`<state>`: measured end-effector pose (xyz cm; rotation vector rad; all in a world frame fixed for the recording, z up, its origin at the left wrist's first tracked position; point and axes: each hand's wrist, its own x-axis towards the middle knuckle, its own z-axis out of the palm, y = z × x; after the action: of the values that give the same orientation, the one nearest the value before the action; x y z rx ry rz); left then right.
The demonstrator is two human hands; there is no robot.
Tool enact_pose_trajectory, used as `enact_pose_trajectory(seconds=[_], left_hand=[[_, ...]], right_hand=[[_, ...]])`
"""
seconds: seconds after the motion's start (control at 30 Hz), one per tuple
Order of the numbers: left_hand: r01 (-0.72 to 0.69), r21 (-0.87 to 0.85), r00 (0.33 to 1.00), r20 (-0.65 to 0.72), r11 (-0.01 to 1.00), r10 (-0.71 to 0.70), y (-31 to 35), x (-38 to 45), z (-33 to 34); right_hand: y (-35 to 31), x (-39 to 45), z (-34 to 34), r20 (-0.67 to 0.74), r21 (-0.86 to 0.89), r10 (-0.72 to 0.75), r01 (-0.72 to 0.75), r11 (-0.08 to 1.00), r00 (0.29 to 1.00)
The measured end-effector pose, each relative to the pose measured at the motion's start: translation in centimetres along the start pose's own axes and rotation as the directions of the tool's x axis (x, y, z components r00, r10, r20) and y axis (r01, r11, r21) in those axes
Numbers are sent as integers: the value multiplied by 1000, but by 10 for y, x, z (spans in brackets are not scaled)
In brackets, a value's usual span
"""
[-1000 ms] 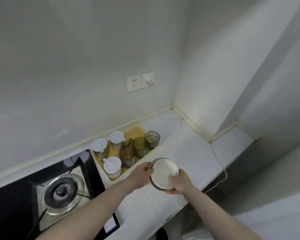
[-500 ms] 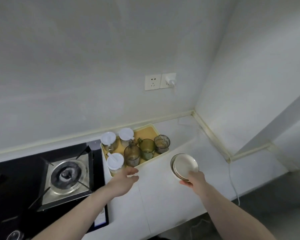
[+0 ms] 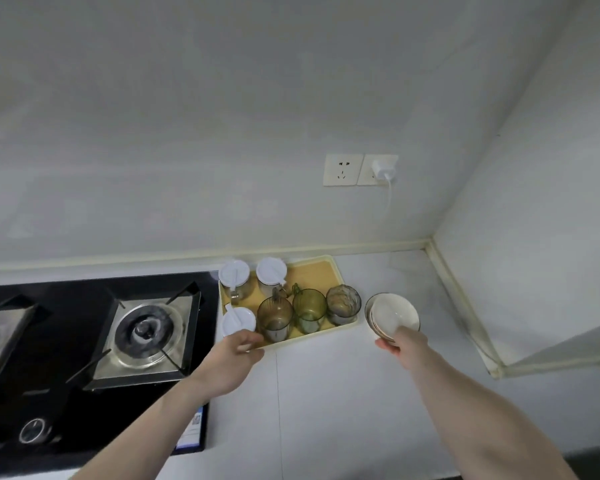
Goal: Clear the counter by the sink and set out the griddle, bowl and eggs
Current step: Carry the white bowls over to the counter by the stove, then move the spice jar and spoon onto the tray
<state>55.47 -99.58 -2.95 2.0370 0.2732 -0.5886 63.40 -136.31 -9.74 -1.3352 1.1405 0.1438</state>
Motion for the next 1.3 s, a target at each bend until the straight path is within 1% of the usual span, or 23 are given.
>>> enact_pose_trajectory(seconds=[0.17,0.3,0.43,0.53,0.63,0.7,0.77,0.8,0.83,0.87,0.9,0.93,0.97,1.0,1.07,1.13,1.17,1.23,1.3], left_hand=[[39,-32,998,-48,999,-40,-1,2,1],[71,-41,994,-75,997,-74,0,4,4],[98,-73,988,-115,993,-106,4,10,9],[102,-90,987,-117,991,-113,7,9,11],[93,-98,988,-117,991,-104,9,7,10],[78,-98,989,-116,992,-89,11,4,8],[69,-98,989,-125,993,-81,11,1,5],[64,-100,988,-135,993,-78,12,-1,4],[57,-103,987,-147,993,-72,12,-3,3],[49,-104,986,-156,993,-65,11,-6,2],[40,-105,985,-165,994,-57,10,-11,1],[33,-101,983,-175,994,-50,9,-15,-1],[26,-100,981,-187,995,-45,8,-20,-2],[18,-101,978,-204,995,-38,5,-27,-4],[6,-92,967,-252,996,-30,-4,-46,-10],[5,-92,951,-308,996,-33,-17,-66,-17],[8,-100,939,-342,995,-42,-28,-80,-24],[23,-114,913,-403,993,-68,-51,-109,-39],[43,-90,888,-452,995,-79,-71,-134,-52]], right_hand=[[-21,29,18,16,-36,7,-7,999,1000],[-30,54,30,30,-44,-20,21,999,999],[-44,77,38,106,-91,-1,10,996,994],[-59,76,41,167,-74,2,11,997,986],[-68,68,41,199,-50,5,5,999,980],[-69,66,40,209,-69,26,-12,998,977],[-69,61,39,158,-133,54,-33,991,986],[-69,58,37,93,-191,32,-14,982,995],[-69,51,35,6,-271,-36,37,962,999],[-67,43,34,-72,-351,-144,110,930,987],[-66,32,33,-121,-389,-271,205,898,955],[-64,18,34,-133,-376,-399,327,867,907],[-63,2,36,-110,-332,-512,454,827,852],[-60,-16,40,-53,-283,-600,564,776,798],[-51,-56,58,129,-222,-685,694,685,717],[-36,-100,79,361,-205,-685,770,604,633],[-24,-126,94,485,-201,-651,799,567,584],[4,-175,121,701,-178,-535,843,508,471],[29,-216,141,851,-147,-388,870,470,354]])
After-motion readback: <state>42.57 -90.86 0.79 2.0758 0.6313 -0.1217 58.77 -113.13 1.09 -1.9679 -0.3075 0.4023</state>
